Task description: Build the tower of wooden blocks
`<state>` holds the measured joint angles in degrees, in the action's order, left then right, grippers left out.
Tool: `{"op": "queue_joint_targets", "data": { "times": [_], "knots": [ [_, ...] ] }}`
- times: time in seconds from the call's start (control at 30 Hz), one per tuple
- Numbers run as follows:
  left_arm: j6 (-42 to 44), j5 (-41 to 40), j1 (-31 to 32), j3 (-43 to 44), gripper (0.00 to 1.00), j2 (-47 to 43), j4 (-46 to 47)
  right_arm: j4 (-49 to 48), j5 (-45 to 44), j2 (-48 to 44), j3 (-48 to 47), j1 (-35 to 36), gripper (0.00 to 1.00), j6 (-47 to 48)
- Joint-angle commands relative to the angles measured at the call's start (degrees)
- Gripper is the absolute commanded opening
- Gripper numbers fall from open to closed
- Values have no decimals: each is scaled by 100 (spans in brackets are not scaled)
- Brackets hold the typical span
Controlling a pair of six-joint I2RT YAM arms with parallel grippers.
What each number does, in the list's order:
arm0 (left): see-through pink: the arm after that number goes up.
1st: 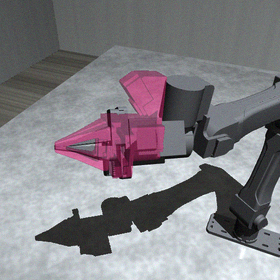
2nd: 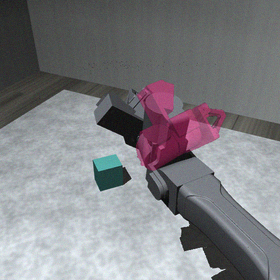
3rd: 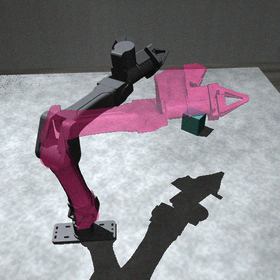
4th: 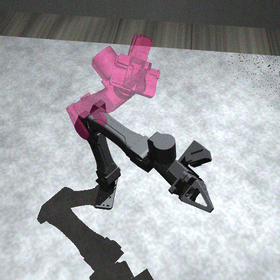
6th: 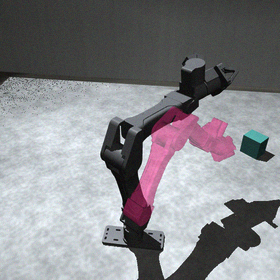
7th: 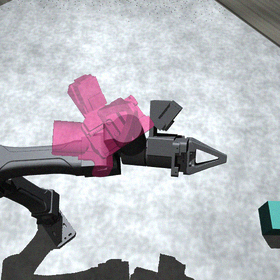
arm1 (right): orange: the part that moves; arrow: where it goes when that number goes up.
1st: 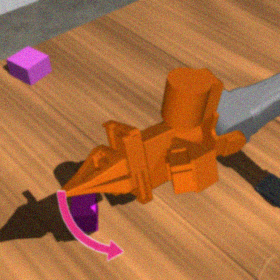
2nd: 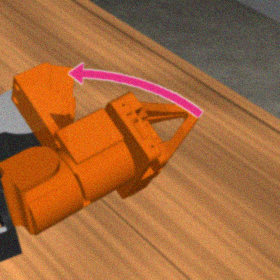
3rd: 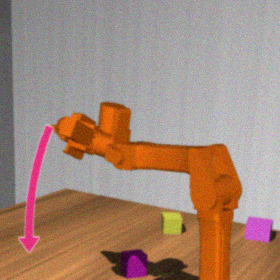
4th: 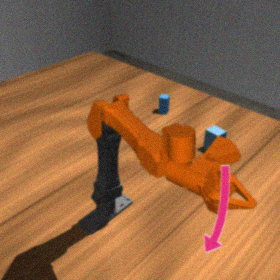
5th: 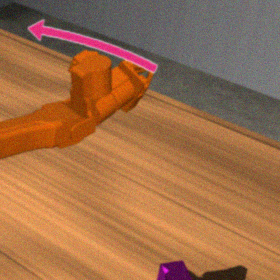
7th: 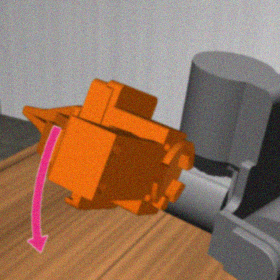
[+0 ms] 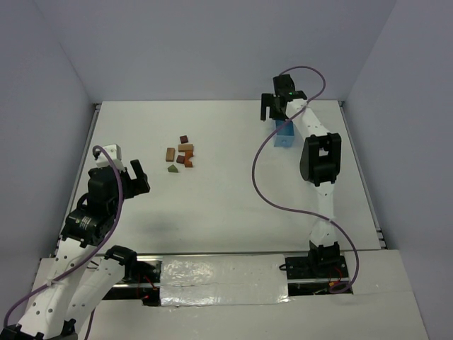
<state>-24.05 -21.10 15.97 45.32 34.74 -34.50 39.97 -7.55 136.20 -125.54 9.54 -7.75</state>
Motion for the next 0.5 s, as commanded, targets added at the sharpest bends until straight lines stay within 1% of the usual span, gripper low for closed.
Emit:
{"op": "queue_joint_targets", "data": {
  "times": [0.0,0.03,0.07,0.1,0.13,0.17,0.2,0.23,0.27,0.3,0.33,0.37,0.4,0.43,0.47],
  "knots": [
    [103,45,29,47,100,-11,242,-164,113,-821,46,100,100,-288],
    [111,27,29,47,100,-3,242,-173,0,-1023,186,249,100,-306],
    [94,10,29,56,99,-2,233,-313,-88,-1521,318,372,100,-280],
    [94,-8,29,56,100,-11,225,-427,-202,-1805,676,512,100,-245],
    [94,-34,29,56,99,-11,225,-567,-507,-2086,923,870,100,-262],
    [85,-52,29,56,100,-29,225,-943,-667,-2376,1169,1065,100,-297],
    [76,-95,29,56,100,-38,216,-1199,-817,-2884,1729,1268,100,-367],
    [68,-131,21,65,99,-29,216,-1463,-940,-3115,2065,1600,100,-533],
    [67,-140,21,65,99,-3,207,-2074,-732,-3309,2399,1708,100,-1048],
    [67,-140,12,65,99,32,207,-2533,-199,-3633,3177,1744,100,-1105],
    [67,-131,3,73,100,59,207,-3060,667,-3723,3576,1718,100,-1019],
    [67,-96,3,73,99,120,216,-3918,2033,-3767,3876,1692,100,-1027],
    [76,-87,3,91,100,155,198,-4222,2238,-3724,4270,1744,100,-1662],
    [68,-104,3,91,100,173,181,-4312,2258,-3628,4283,1831,100,-1895],
    [67,-105,3,100,99,173,181,-3791,1632,-3479,4135,2206,100,-2010]
  ]
}}
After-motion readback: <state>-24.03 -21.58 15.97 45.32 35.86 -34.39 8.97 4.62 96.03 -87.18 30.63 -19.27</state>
